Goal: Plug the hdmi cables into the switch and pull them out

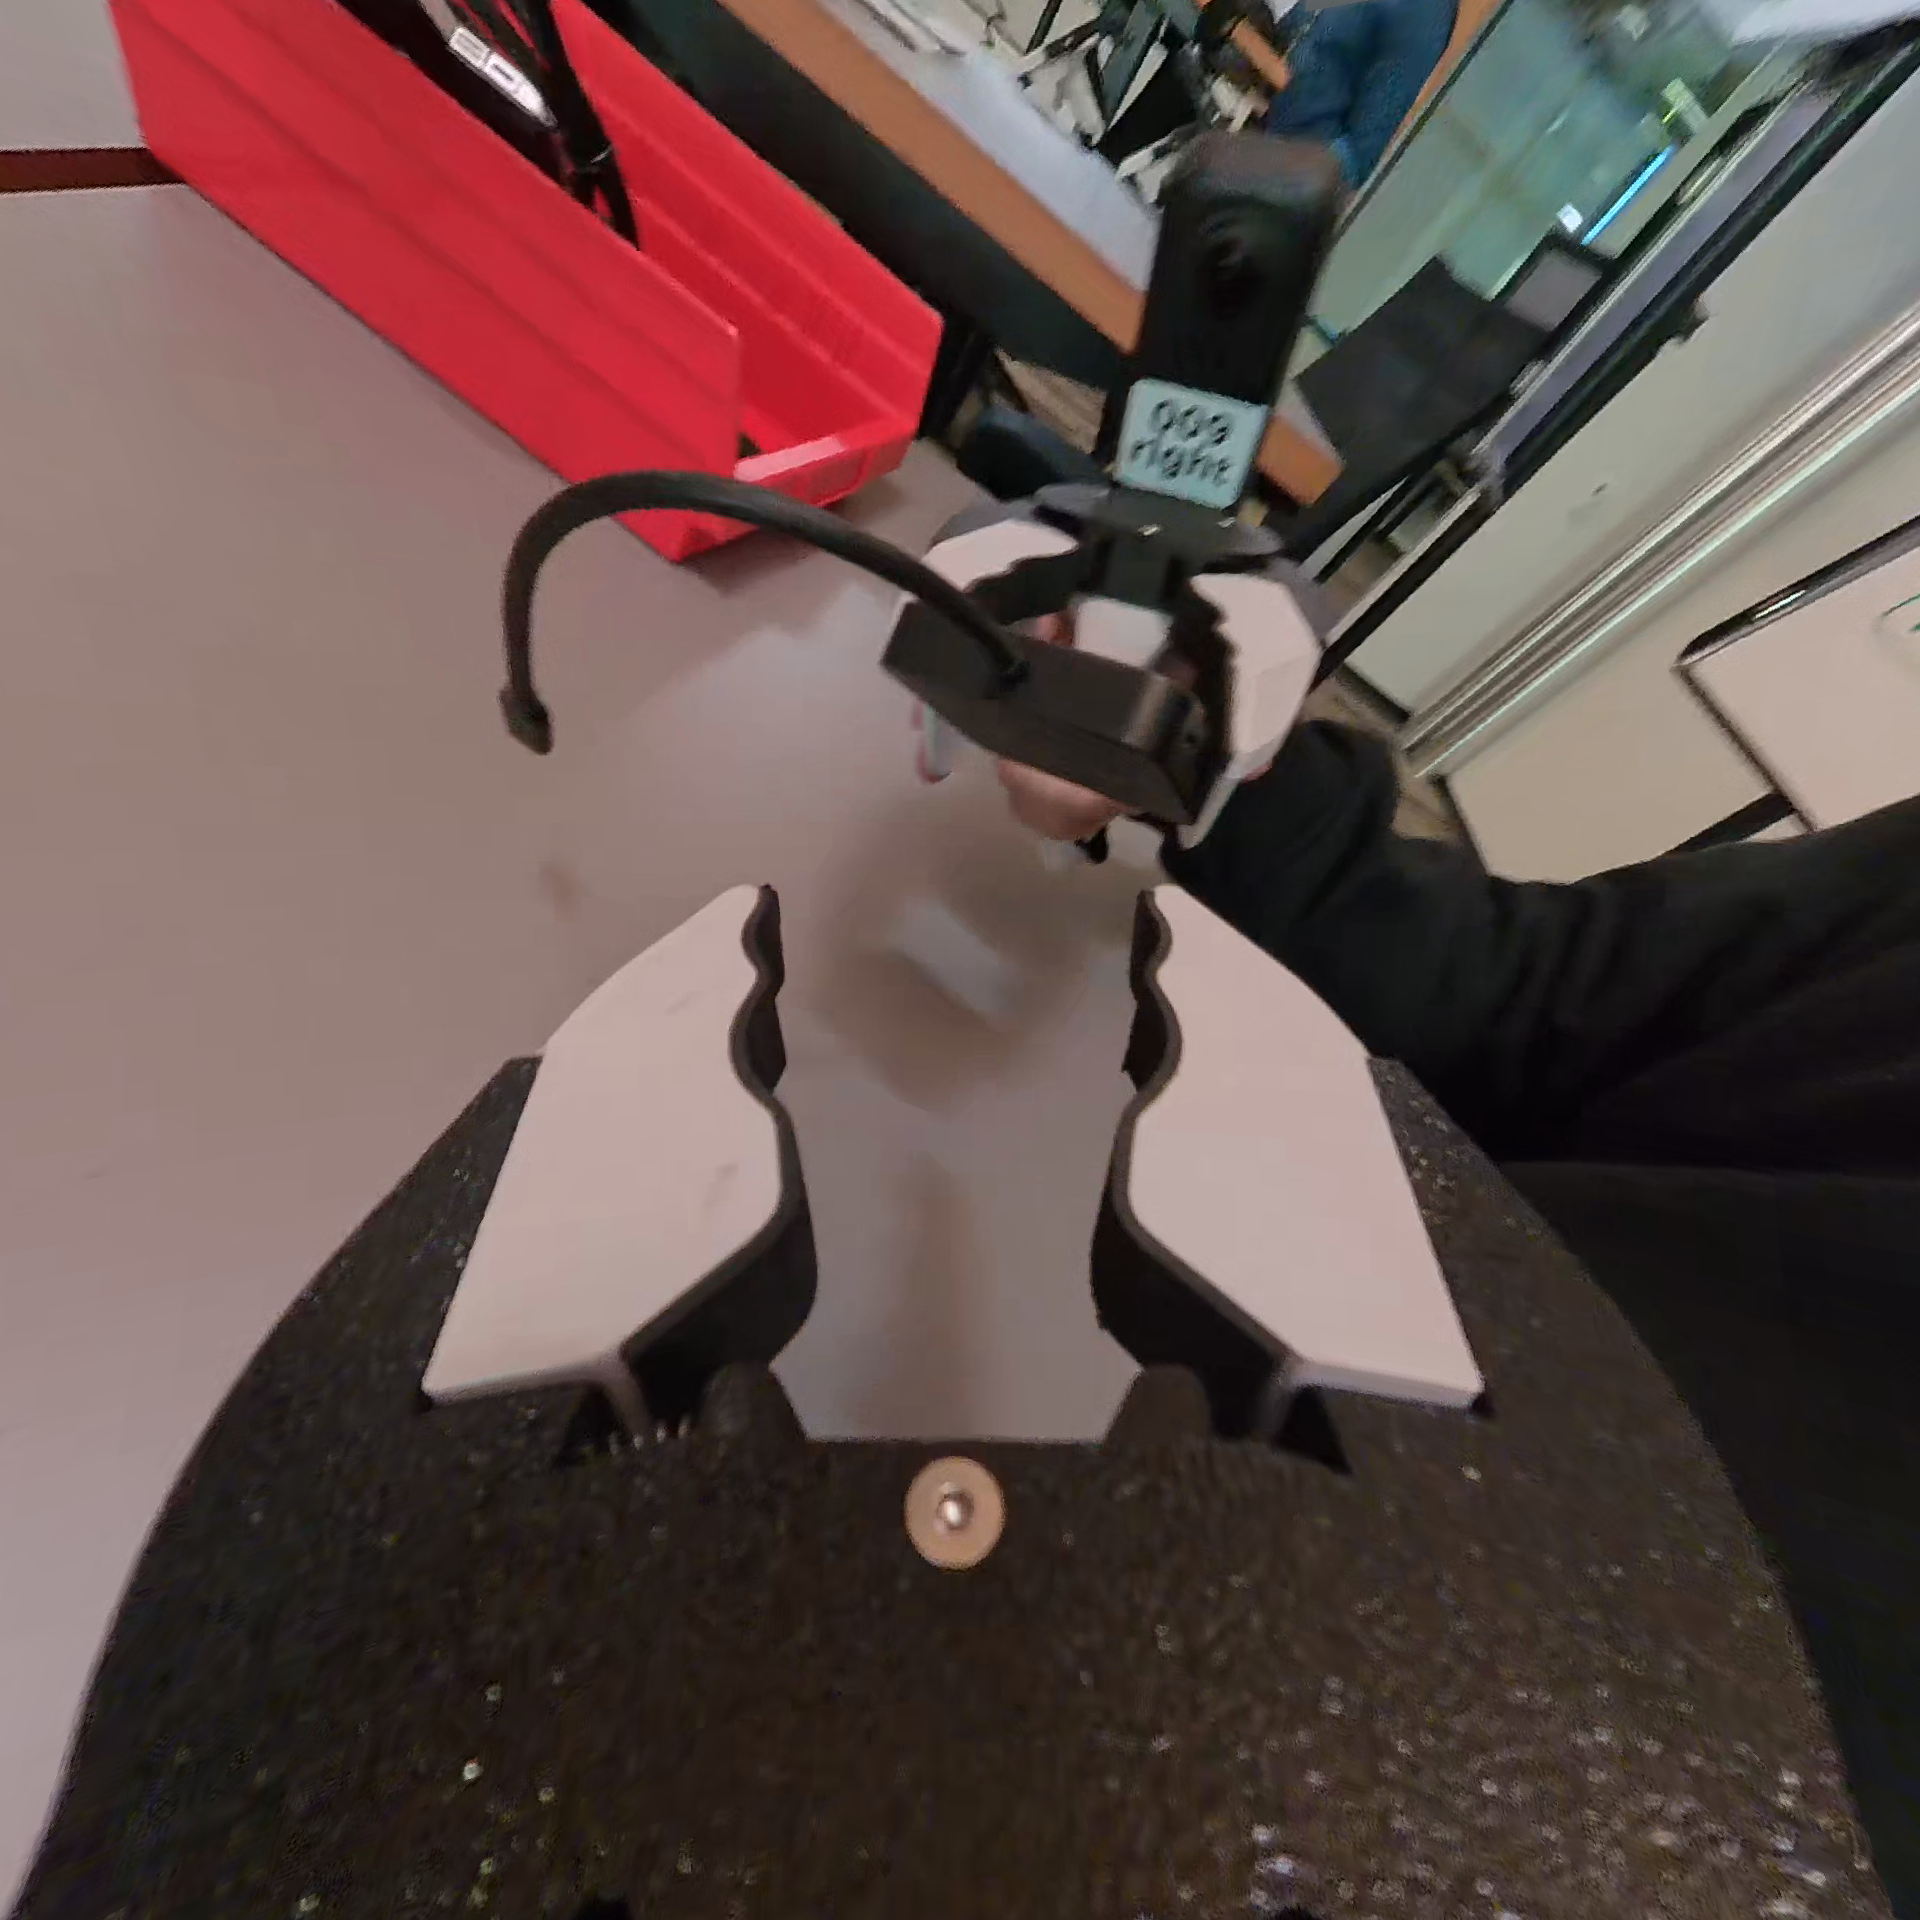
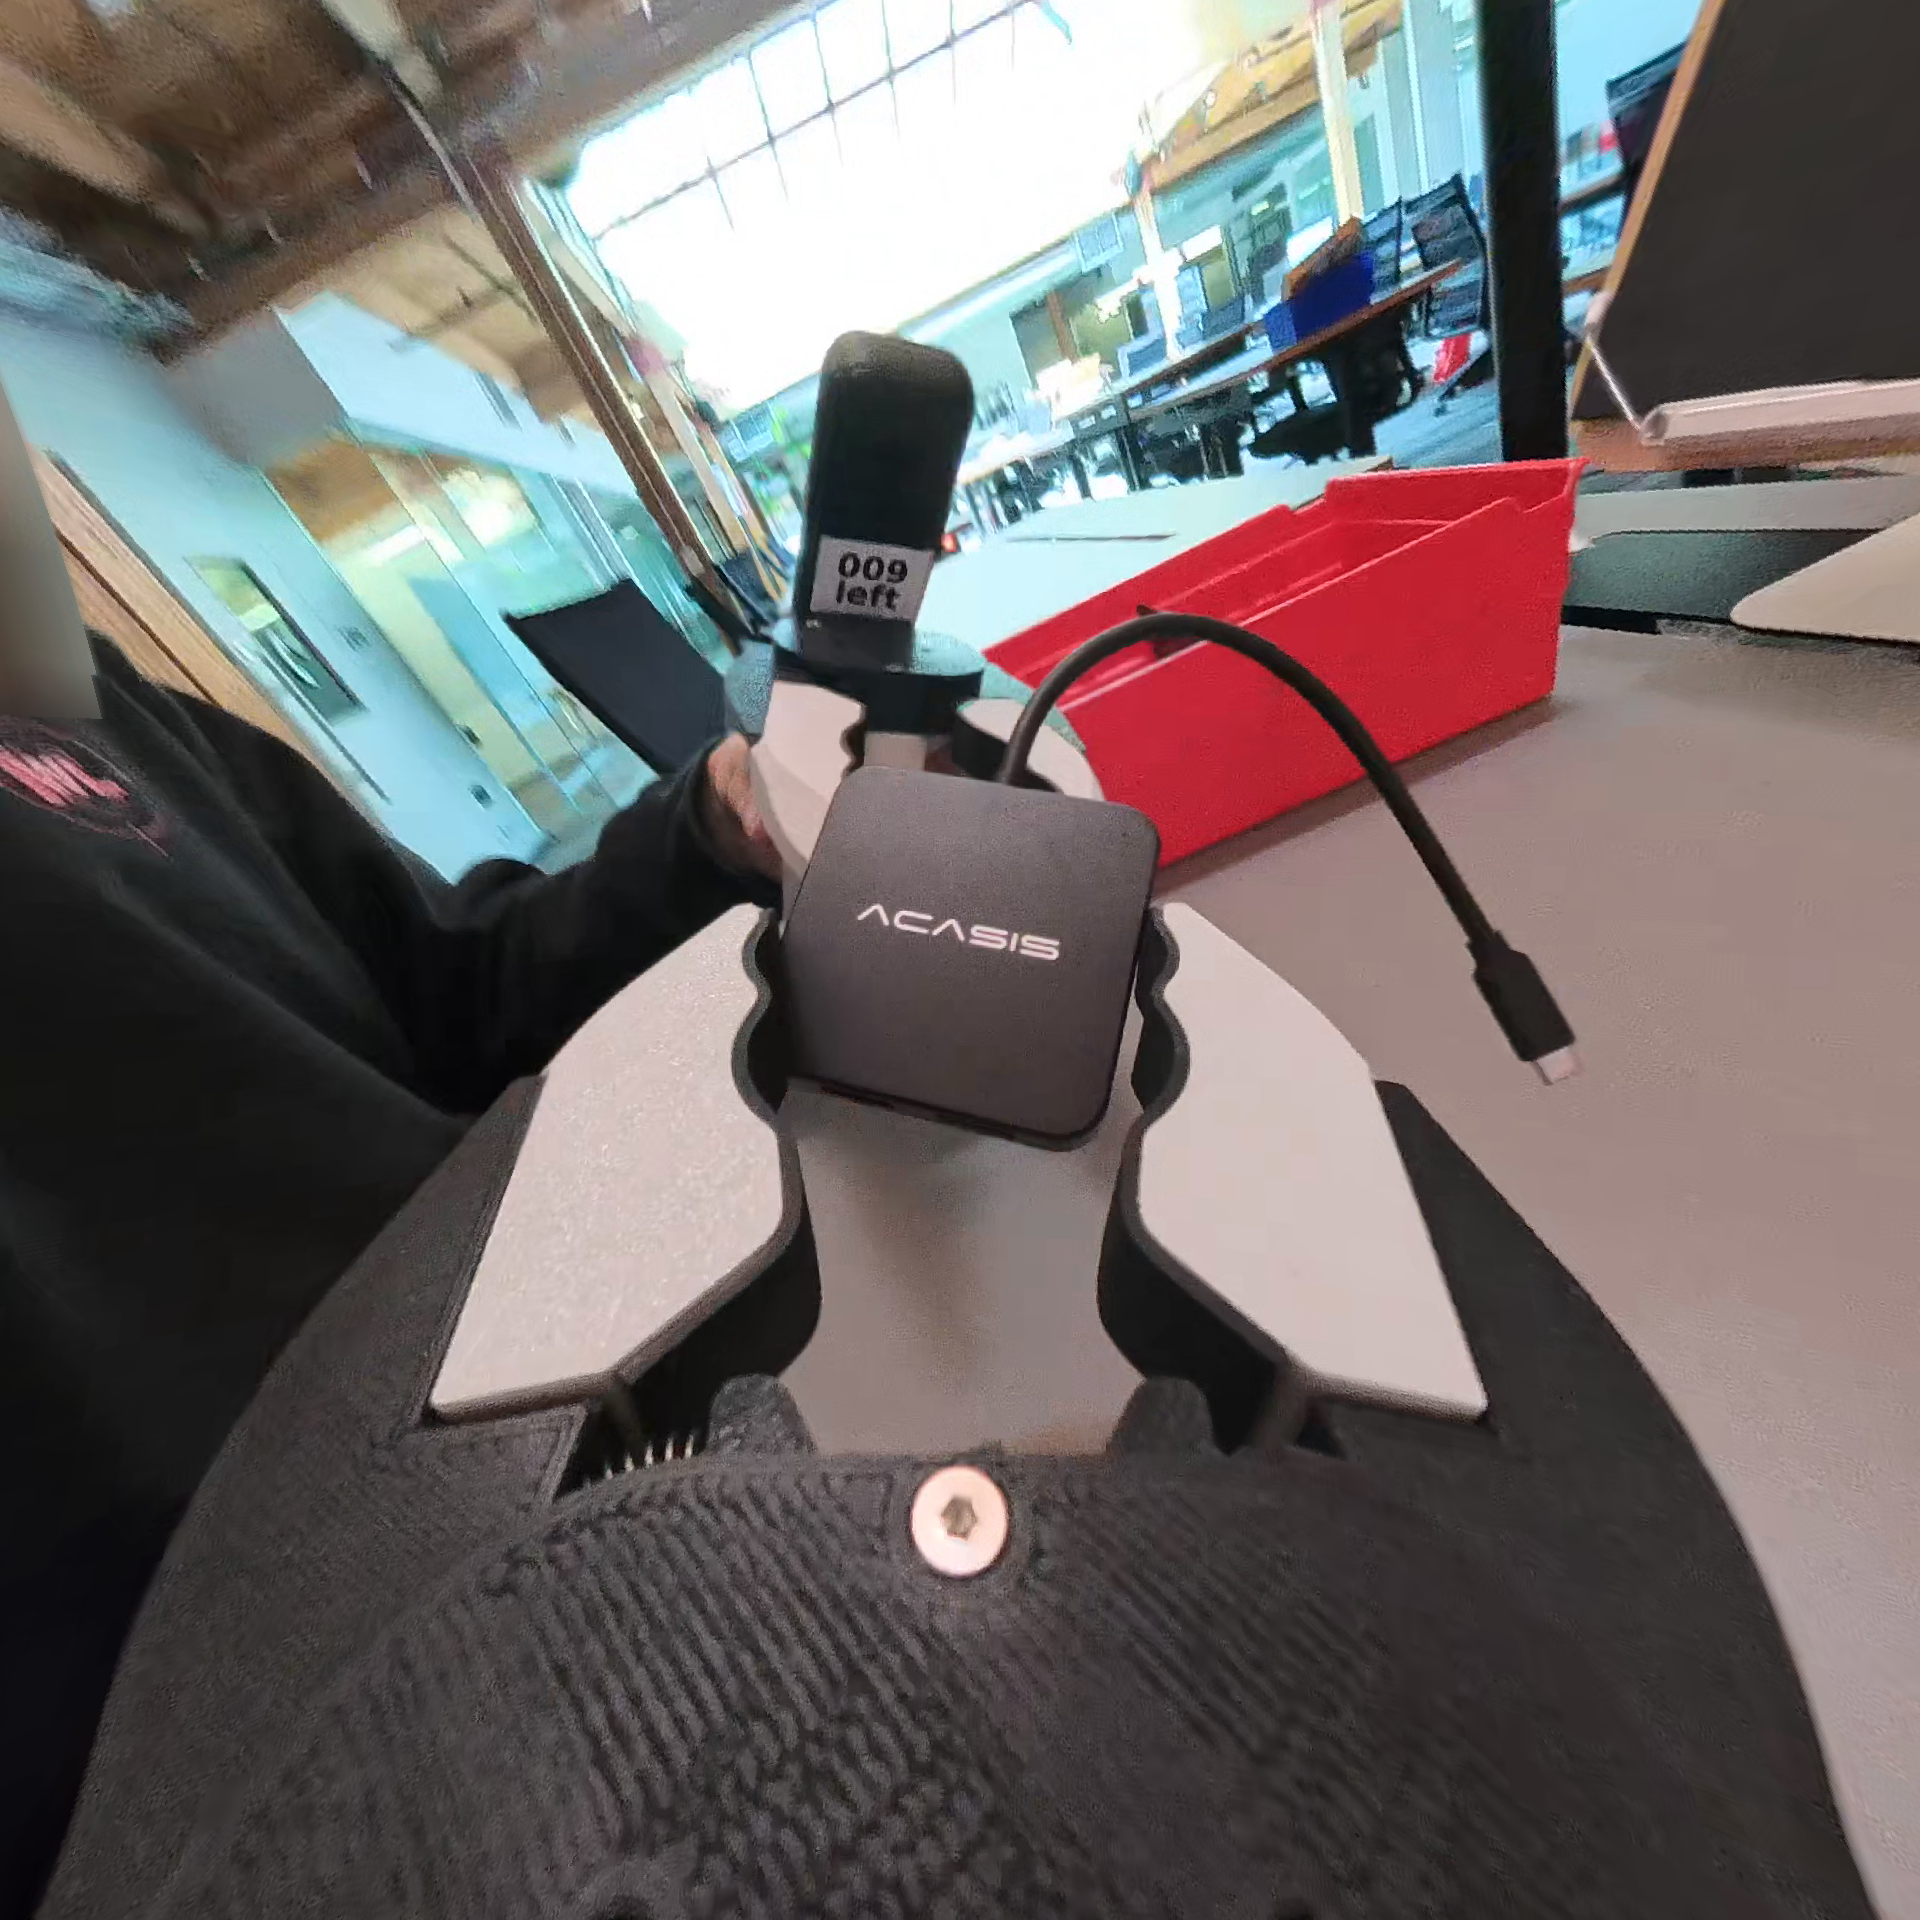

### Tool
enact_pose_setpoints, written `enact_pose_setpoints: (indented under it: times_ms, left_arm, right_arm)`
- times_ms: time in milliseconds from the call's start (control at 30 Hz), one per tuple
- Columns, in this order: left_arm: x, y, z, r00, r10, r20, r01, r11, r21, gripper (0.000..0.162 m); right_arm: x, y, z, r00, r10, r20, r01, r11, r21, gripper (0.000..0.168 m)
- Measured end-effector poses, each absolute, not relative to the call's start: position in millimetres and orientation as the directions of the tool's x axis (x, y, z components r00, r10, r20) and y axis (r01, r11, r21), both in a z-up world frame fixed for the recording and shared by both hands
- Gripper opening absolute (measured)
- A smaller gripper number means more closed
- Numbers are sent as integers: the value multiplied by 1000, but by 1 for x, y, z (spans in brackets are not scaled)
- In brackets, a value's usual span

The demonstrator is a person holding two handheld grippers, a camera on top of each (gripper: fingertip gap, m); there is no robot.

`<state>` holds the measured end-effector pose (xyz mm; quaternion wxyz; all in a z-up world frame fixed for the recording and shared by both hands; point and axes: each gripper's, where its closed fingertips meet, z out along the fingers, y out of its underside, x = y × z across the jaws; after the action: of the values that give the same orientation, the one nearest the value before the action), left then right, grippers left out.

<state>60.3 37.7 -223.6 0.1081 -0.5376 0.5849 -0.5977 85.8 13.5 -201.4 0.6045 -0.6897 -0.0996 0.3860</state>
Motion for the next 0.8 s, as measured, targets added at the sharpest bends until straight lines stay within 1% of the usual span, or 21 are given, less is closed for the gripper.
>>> enact_pose_setpoints:
  times_ms: [67,133,200,267,333,400,467,500,567,633,667,700,733,767,800]
  left_arm:
    - [61,31,-214,-396,-726,562,-509,-336,-792,63]
    - [62,27,-210,-367,-704,608,-536,-374,-757,60]
    - [62,25,-207,-333,-676,658,-563,-417,-714,59]
    - [63,24,-197,-329,-607,723,-554,-496,-669,57]
    - [65,28,-190,-310,-547,777,-543,-569,-617,55]
    - [67,33,-196,-273,-550,789,-560,-577,-595,54]
    - [67,35,-207,-238,-568,788,-586,-563,-582,54]
    - [67,34,-209,-241,-555,796,-595,-564,-573,49]
    - [68,34,-211,-249,-530,811,-591,-580,-560,22]
    - [68,36,-209,-285,-512,811,-571,-589,-572,19]
    - [68,36,-207,-298,-497,815,-563,-598,-570,18]
    - [68,36,-205,-320,-486,813,-549,-604,-577,14]
    - [68,34,-202,-351,-480,804,-530,-606,-593,14]
    - [67,33,-197,-377,-457,805,-505,-628,-593,14]
    - [68,31,-191,-397,-427,813,-480,-658,-580,14]
  right_arm:
    - [83,12,-197,610,637,-472,-393,-274,-878,66]
    - [82,15,-194,580,647,-495,-433,-270,-860,66]
    - [77,15,-192,536,671,-512,-456,-281,-845,66]
    - [76,19,-191,508,675,-535,-479,-295,-827,66]
    - [77,23,-194,525,660,-537,-473,-298,-829,66]
    - [74,27,-204,589,636,-499,-390,-317,-864,66]
    - [64,28,-212,695,632,-343,-197,-291,-936,66]
    - [56,26,-214,724,644,-245,-78,-276,-958,66]
    - [48,28,-216,773,632,-57,124,-239,-963,66]
    - [49,30,-215,793,605,78,247,-202,-948,66]
    - [49,31,-213,797,594,110,268,-185,-946,58]
    - [54,33,-208,818,559,139,267,-155,-951,50]
    - [60,35,-201,837,519,172,260,-100,-960,42]
    - [60,33,-194,834,523,174,230,-44,-972,34]
    - [60,32,-189,837,530,140,173,-14,-985,44]
